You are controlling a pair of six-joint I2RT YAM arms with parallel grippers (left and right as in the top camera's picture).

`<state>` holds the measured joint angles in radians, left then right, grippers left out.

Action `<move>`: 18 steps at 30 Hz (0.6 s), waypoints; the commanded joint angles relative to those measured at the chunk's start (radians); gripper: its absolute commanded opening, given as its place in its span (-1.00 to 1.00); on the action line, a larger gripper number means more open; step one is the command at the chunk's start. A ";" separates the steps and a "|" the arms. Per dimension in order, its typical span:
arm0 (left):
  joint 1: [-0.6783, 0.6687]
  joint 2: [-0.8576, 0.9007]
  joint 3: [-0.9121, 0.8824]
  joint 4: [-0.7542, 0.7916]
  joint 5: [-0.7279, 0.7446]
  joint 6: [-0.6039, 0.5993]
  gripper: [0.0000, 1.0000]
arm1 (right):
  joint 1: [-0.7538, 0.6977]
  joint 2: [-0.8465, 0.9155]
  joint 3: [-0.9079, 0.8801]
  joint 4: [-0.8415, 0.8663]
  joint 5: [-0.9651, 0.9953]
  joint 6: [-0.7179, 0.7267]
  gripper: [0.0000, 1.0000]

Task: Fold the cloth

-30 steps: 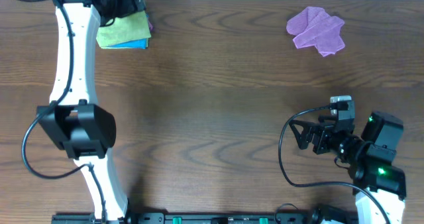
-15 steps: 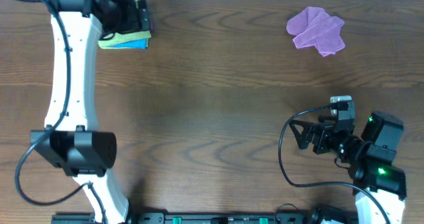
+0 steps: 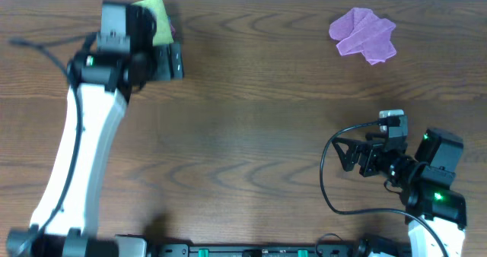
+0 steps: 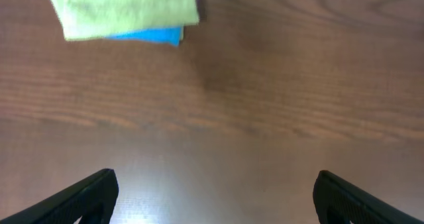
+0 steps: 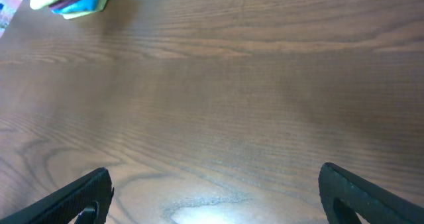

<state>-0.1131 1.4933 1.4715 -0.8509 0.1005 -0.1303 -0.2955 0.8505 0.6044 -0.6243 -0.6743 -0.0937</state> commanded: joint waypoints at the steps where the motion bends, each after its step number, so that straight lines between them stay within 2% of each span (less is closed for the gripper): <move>1: 0.002 -0.146 -0.145 0.052 -0.042 -0.004 0.91 | -0.005 0.000 -0.005 -0.001 -0.011 0.011 0.99; 11: 0.003 -0.587 -0.648 0.297 -0.113 -0.005 0.91 | -0.005 0.000 -0.005 0.000 -0.010 0.010 0.99; 18: 0.042 -0.898 -0.936 0.334 -0.132 -0.004 0.91 | -0.005 0.000 -0.005 -0.001 -0.011 0.011 0.98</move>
<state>-0.0914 0.6888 0.6090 -0.5217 -0.0048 -0.1307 -0.2955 0.8528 0.6037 -0.6239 -0.6743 -0.0906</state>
